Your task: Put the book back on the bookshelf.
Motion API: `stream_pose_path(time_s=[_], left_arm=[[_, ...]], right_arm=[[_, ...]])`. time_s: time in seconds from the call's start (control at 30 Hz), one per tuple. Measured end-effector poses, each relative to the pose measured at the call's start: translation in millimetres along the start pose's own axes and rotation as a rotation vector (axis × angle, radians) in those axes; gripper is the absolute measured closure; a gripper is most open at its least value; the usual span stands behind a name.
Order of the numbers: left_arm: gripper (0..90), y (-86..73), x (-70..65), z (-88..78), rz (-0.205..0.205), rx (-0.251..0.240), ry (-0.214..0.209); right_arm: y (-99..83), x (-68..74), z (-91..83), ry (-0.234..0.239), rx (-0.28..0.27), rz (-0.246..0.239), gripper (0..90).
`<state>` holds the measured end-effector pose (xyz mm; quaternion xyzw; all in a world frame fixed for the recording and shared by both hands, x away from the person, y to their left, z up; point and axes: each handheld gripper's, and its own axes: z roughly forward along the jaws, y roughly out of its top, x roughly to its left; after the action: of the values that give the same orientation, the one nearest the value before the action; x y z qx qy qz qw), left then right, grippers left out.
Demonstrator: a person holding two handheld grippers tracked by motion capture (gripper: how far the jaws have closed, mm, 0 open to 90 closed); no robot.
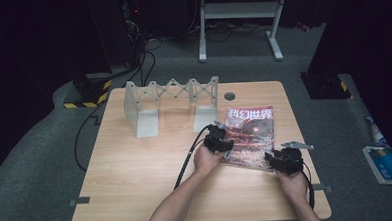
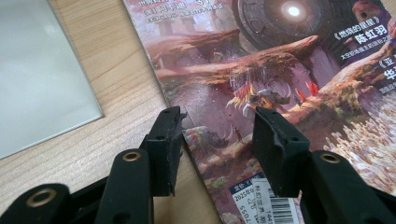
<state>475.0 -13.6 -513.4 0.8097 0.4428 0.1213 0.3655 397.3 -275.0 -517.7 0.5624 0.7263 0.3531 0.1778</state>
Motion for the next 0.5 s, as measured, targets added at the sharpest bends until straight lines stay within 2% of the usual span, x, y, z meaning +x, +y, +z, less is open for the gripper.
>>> stream_pose_path(time_s=[0.5], left_arm=[[52.8, -8.8, -2.0, -8.3, 0.002, 0.002, -0.009]], right_arm=[[-1.7, 7.9, -7.6, 0.016, 0.059, -0.018, 54.7]])
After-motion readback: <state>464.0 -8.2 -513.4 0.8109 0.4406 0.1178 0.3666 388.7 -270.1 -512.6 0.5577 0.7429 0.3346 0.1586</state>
